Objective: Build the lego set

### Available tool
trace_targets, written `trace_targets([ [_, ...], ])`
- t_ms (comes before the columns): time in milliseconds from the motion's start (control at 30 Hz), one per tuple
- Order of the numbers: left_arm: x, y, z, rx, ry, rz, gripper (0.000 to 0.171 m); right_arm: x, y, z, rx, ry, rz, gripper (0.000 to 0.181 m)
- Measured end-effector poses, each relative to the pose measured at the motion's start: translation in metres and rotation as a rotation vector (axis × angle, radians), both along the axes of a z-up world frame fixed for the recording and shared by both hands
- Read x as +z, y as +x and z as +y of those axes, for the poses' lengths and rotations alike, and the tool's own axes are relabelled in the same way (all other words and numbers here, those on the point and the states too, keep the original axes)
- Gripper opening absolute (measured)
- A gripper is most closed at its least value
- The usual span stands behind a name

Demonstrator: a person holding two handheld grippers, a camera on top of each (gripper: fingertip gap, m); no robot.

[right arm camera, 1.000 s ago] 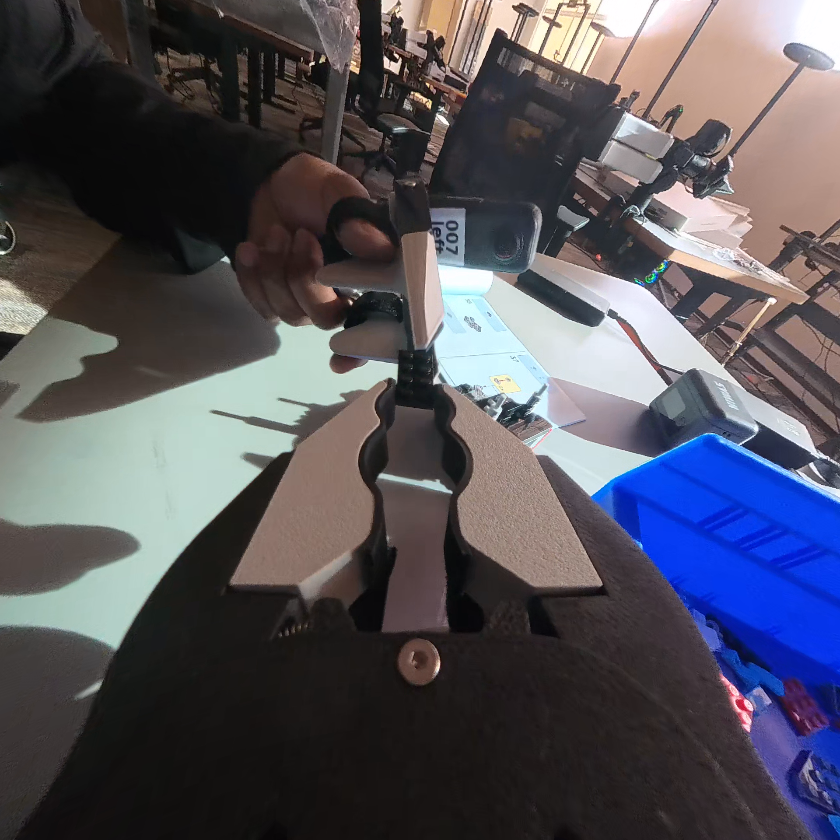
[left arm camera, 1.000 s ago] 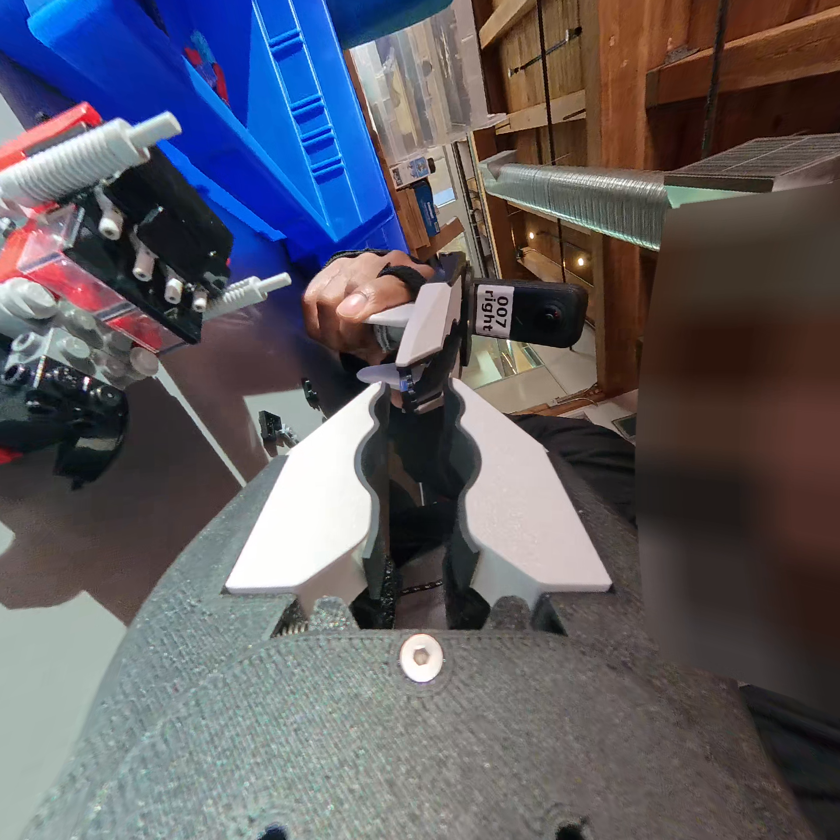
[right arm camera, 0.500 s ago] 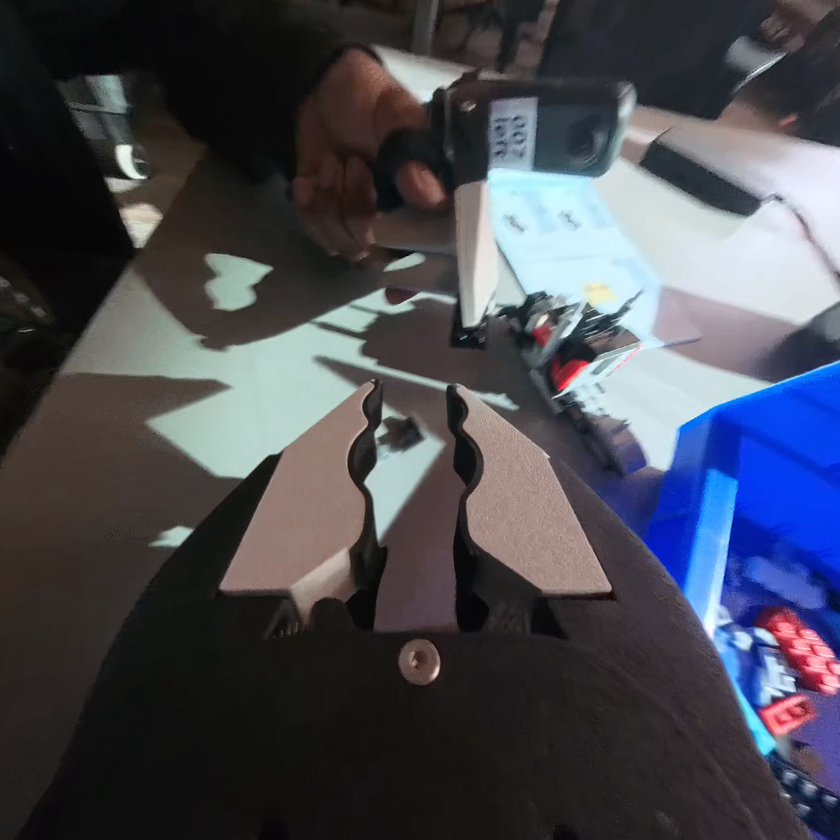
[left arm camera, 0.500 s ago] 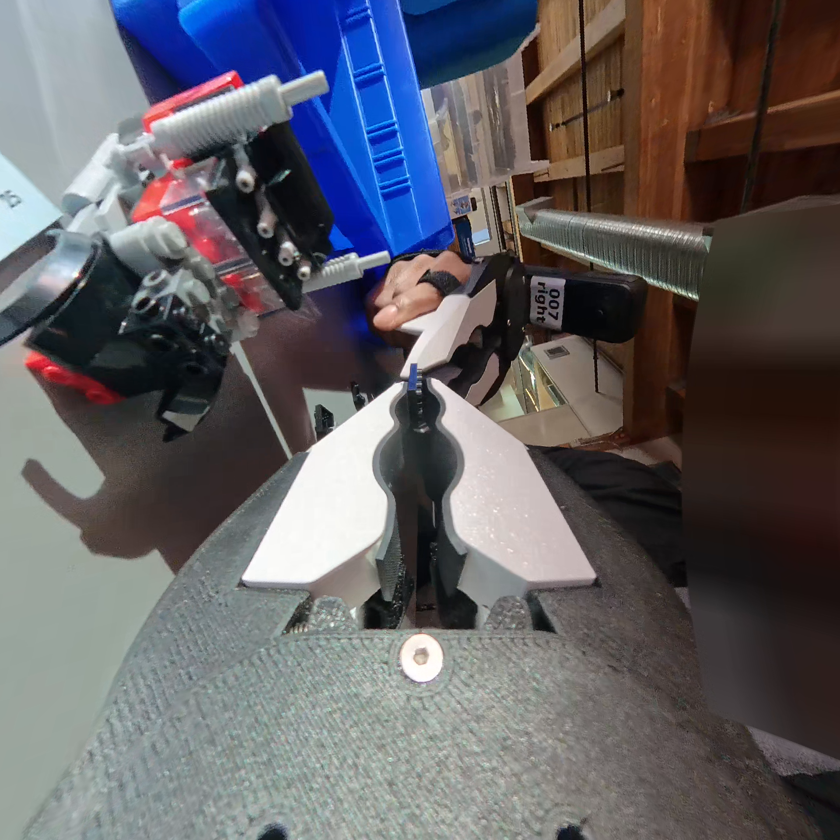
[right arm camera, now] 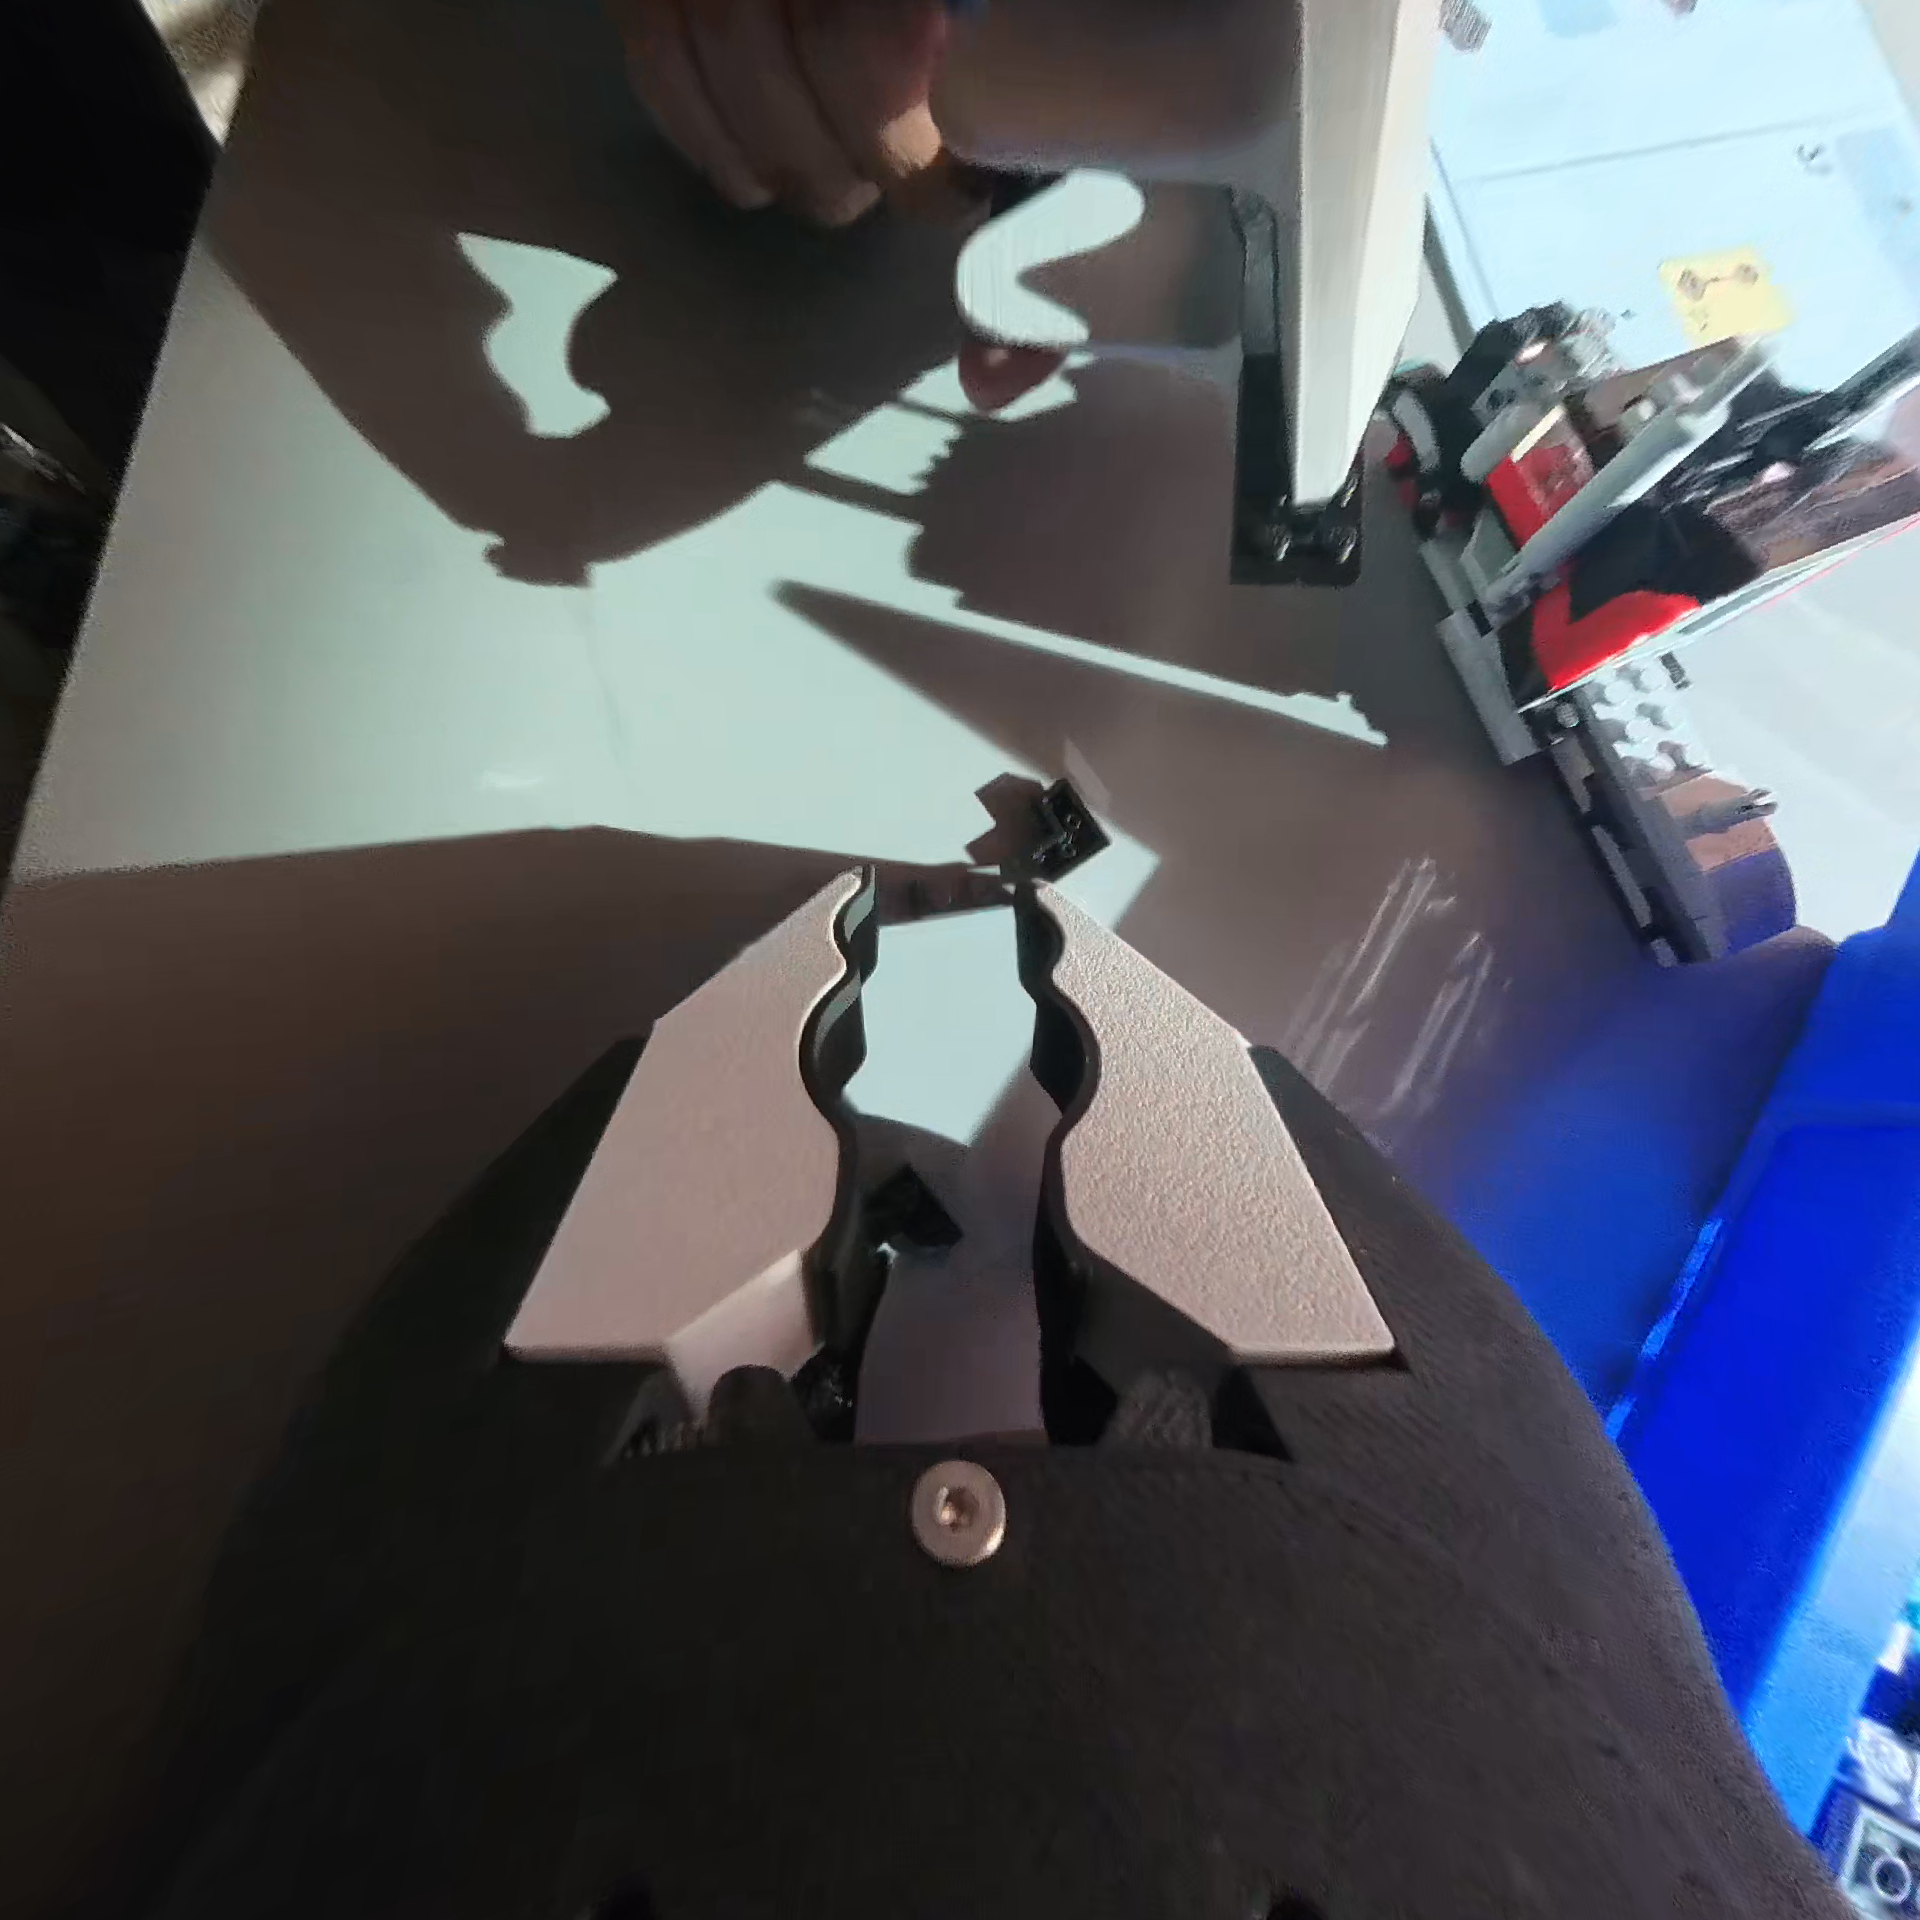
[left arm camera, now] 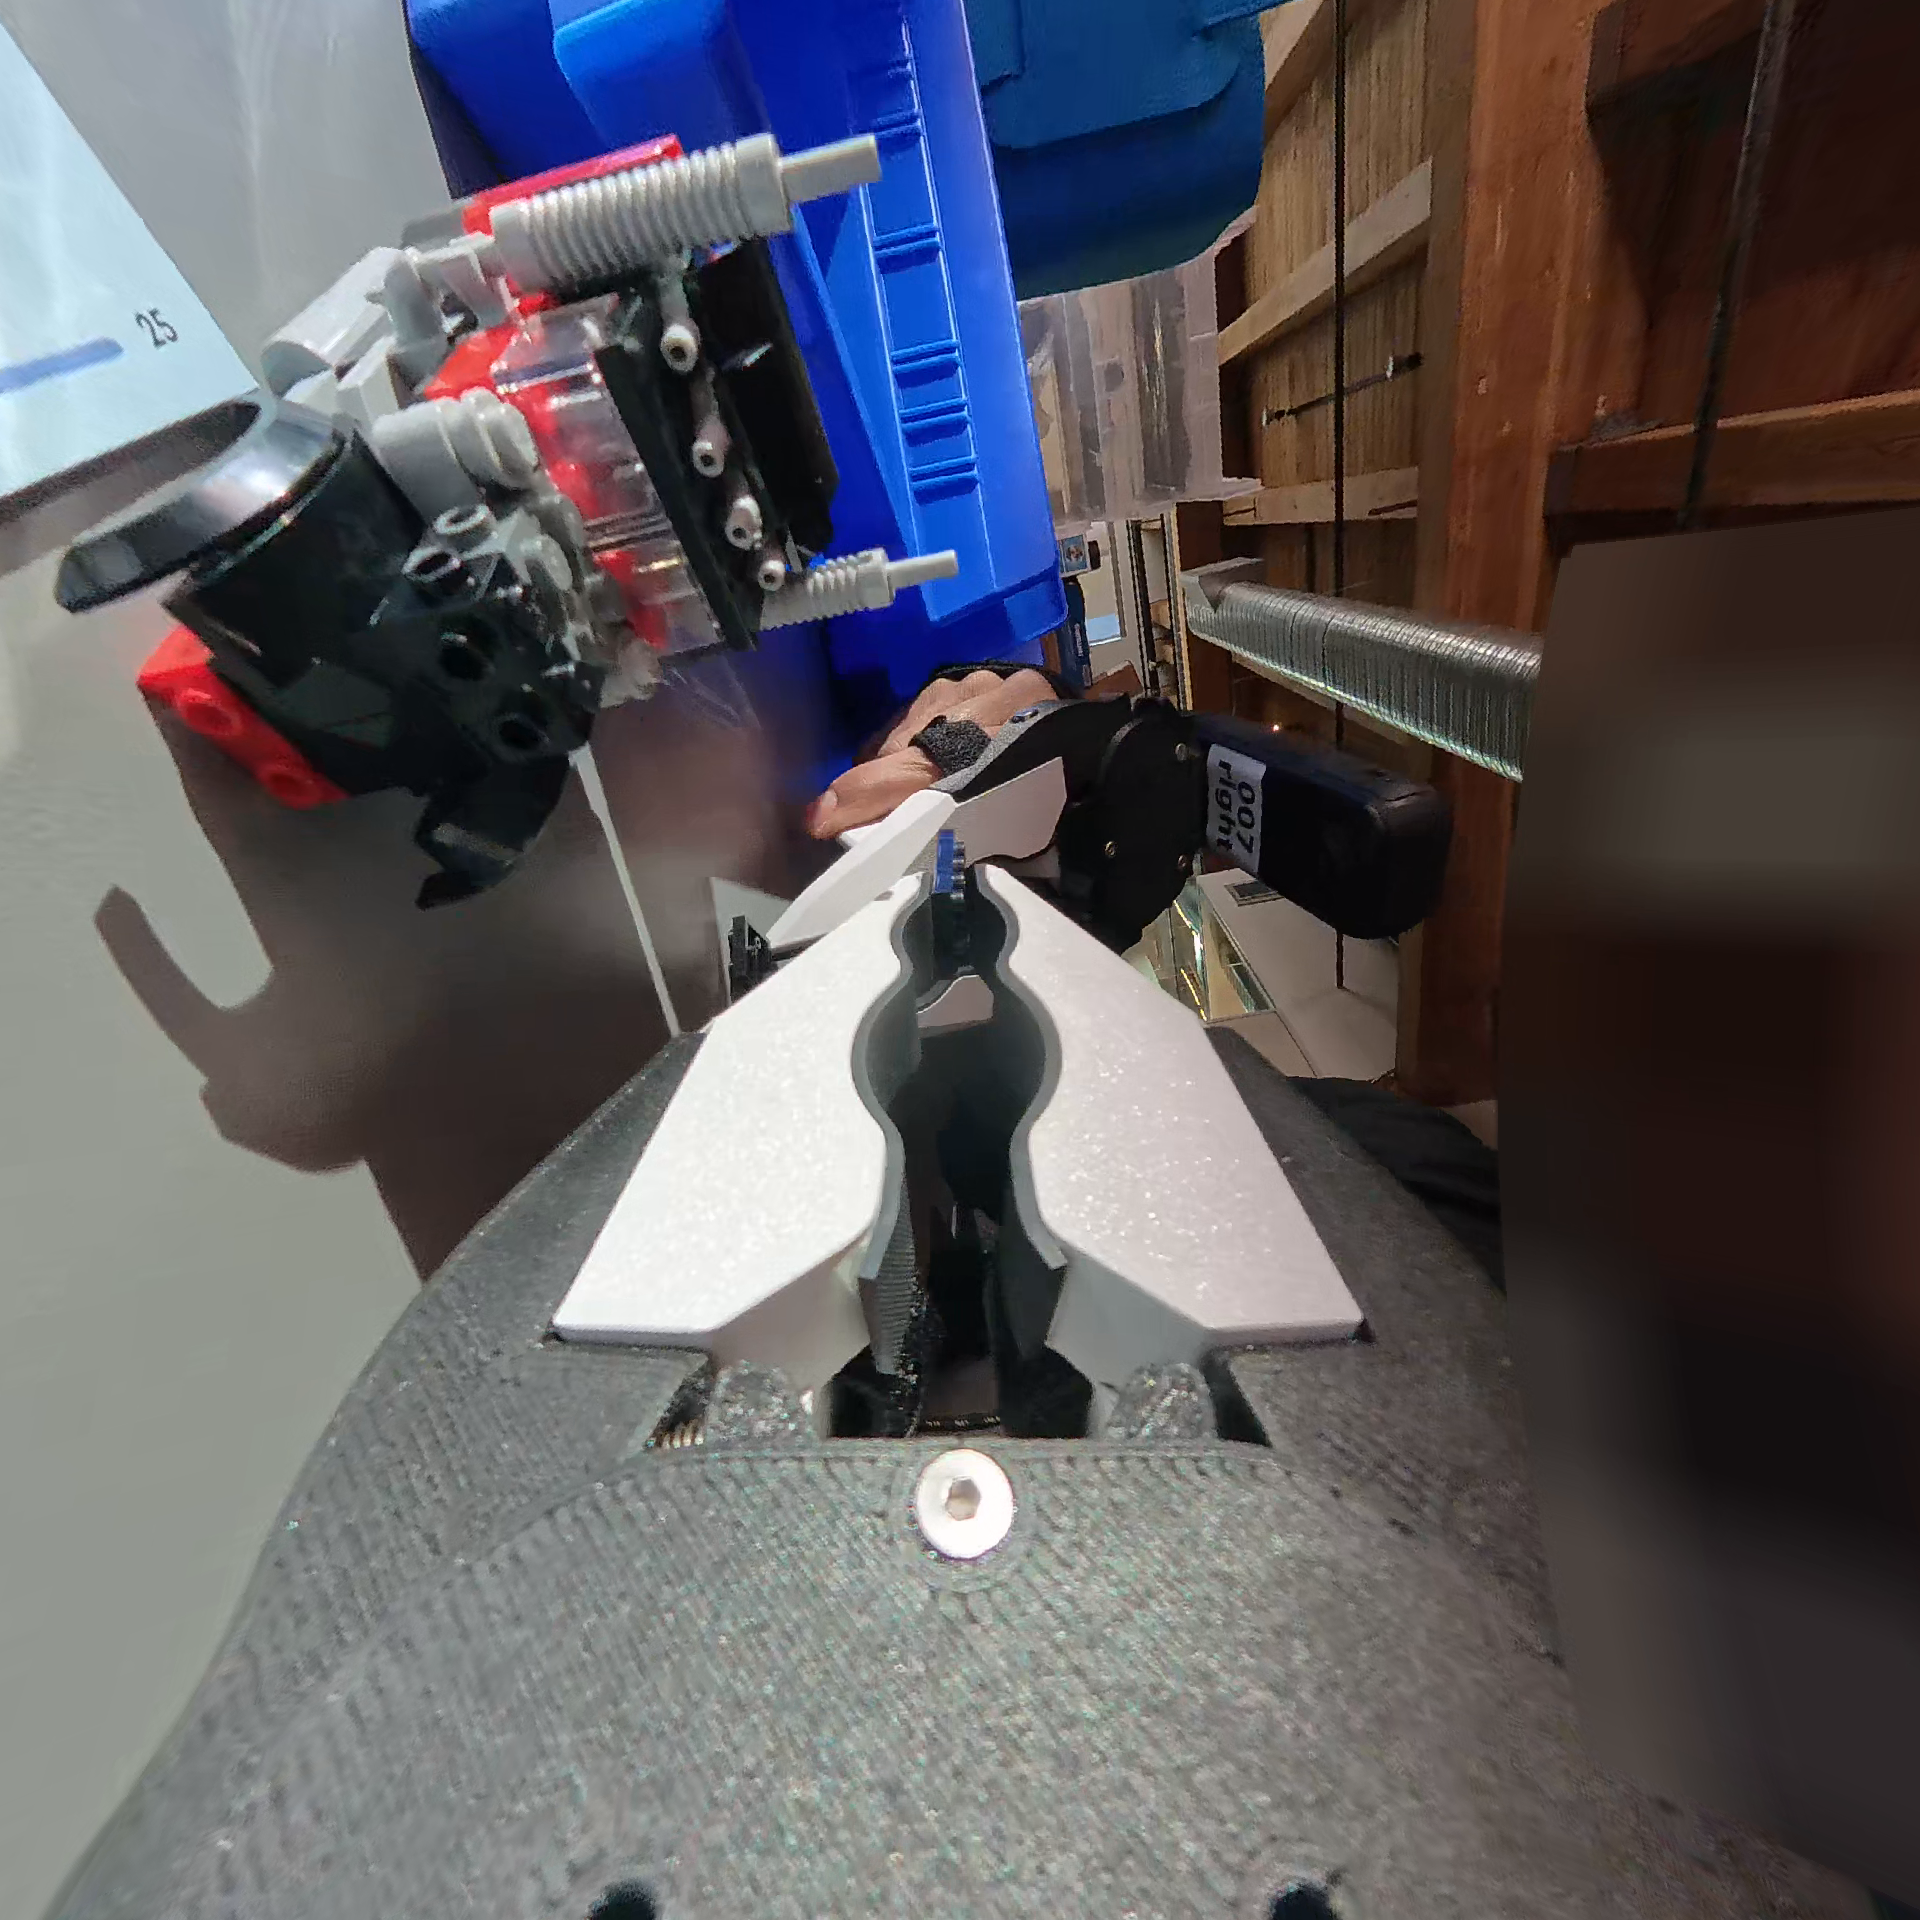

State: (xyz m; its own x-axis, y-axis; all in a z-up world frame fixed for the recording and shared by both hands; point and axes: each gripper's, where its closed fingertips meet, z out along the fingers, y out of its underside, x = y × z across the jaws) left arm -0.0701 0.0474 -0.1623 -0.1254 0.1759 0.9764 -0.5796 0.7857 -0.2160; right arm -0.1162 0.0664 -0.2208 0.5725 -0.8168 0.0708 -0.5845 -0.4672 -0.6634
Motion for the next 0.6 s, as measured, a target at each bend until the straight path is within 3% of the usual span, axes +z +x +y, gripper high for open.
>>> trace_targets([
  [300, 0.001, -0.002, 0.001, 0.068, 0.01, 0.037, 0.005, 0.003, 0.001, 0.001, -0.008, 0.023, -0.001, 0.017],
  [600, 0.0, -0.017, 0.008, 0.035, 0.016, 0.05, 0.005, 0.069, 0.021, -0.01, -0.11, 0.14, -0.281, 0.017],
])
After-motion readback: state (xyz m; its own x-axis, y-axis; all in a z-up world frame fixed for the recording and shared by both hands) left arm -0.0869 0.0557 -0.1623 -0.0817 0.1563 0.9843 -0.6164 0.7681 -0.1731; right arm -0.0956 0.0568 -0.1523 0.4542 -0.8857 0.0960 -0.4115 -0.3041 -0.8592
